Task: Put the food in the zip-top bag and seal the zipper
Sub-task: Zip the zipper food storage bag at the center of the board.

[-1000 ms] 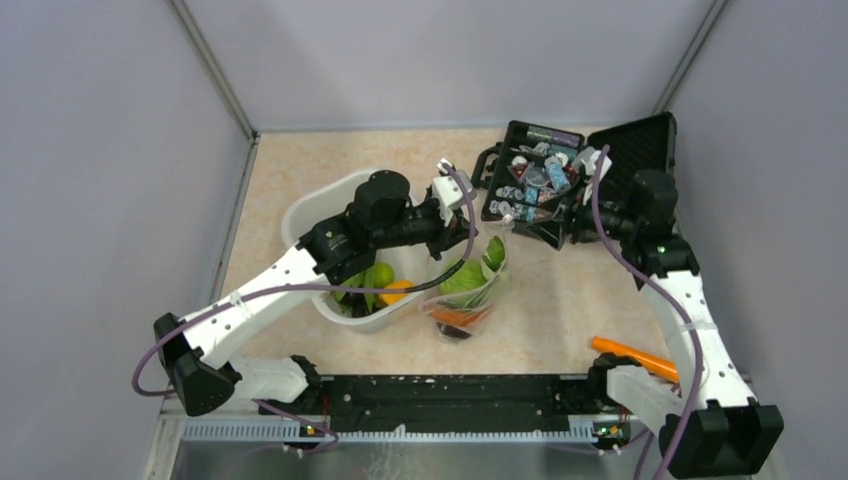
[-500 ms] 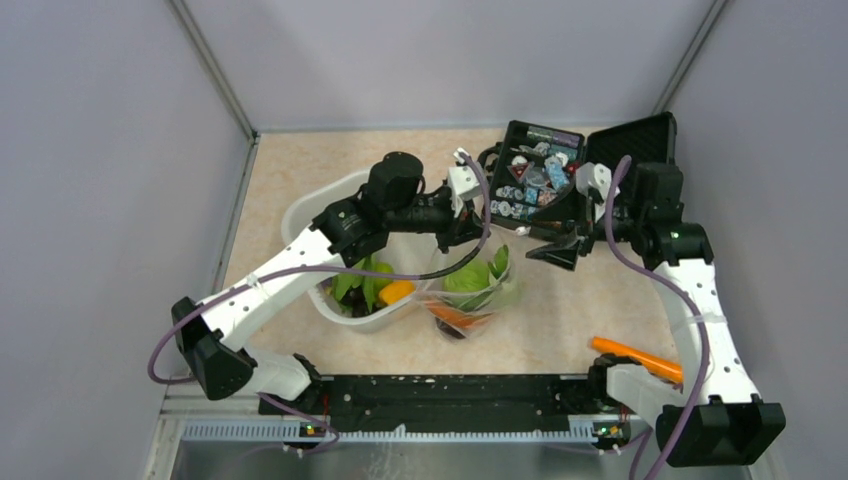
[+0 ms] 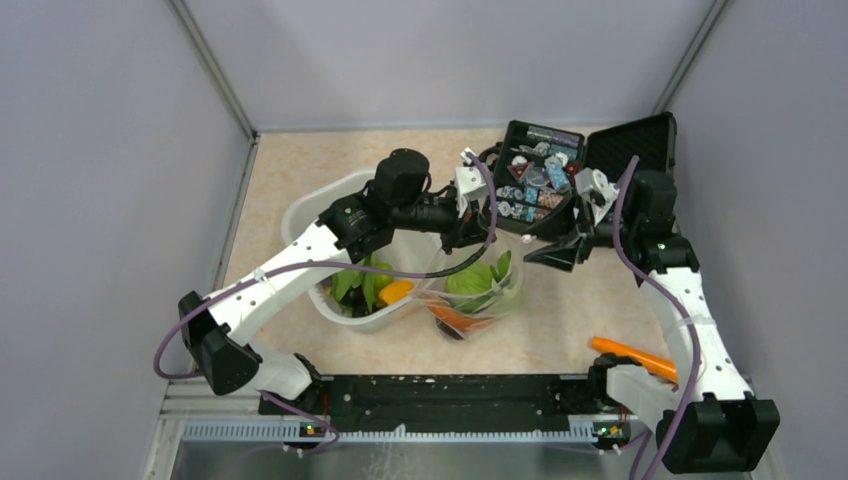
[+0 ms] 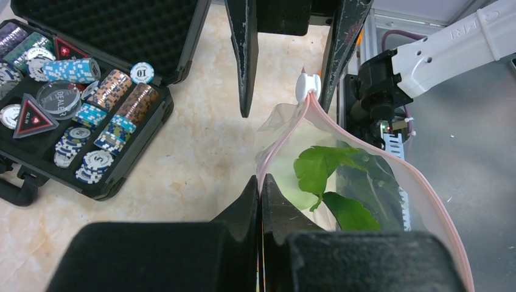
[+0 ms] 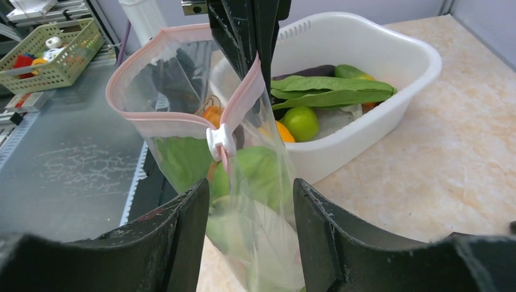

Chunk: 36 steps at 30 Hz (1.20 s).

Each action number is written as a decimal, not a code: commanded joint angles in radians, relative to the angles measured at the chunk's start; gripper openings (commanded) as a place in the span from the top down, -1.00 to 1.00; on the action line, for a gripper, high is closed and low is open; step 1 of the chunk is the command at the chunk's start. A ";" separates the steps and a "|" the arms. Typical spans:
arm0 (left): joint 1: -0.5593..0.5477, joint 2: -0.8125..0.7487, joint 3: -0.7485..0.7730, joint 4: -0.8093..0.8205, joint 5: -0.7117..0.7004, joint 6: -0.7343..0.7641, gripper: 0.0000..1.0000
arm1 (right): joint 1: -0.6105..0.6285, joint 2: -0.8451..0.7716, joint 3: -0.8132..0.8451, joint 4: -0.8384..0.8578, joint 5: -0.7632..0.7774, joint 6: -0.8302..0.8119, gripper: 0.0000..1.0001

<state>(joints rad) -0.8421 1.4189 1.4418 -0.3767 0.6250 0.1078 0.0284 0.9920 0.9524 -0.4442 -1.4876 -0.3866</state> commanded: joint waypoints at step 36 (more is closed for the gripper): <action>0.004 -0.001 0.033 0.085 0.025 -0.021 1.00 | 0.079 -0.021 -0.034 0.376 0.048 0.334 1.00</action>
<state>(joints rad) -0.8383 1.4189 1.4418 -0.3691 0.6376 0.0925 0.0948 1.0012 0.8902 -0.0975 -1.4487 -0.0486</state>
